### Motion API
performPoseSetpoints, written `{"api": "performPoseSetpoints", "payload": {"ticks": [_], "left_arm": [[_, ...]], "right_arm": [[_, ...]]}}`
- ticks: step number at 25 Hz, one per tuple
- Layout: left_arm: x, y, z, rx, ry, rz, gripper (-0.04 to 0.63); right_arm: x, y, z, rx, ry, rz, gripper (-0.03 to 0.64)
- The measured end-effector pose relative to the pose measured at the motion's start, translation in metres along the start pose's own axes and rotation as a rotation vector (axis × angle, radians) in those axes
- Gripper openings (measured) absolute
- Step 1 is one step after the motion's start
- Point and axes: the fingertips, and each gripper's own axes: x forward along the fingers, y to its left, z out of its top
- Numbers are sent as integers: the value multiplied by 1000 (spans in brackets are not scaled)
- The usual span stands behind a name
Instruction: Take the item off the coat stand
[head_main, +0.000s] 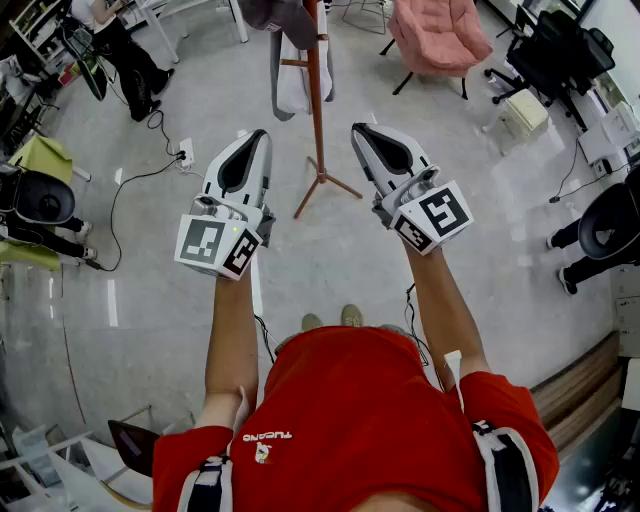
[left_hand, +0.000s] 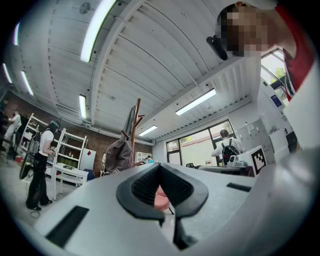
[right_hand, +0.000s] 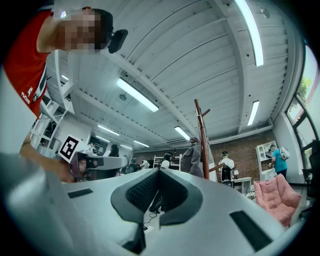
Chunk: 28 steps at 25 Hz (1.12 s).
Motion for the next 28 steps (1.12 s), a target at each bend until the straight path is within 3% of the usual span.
{"api": "performPoseSetpoints", "payload": {"ticks": [10,21,28], "left_arm": [[0,11,-3,-23,-10,-5,9],[1,54,-7,-25,-13,-40,9],[30,80,-21,-26,-6,-34,9]], "right_arm": [[6,0,0,11,-5,-8,23],[28,5,-8,-23,28,-67,23],[48,-21,-17,-31,19,-72,23]]}}
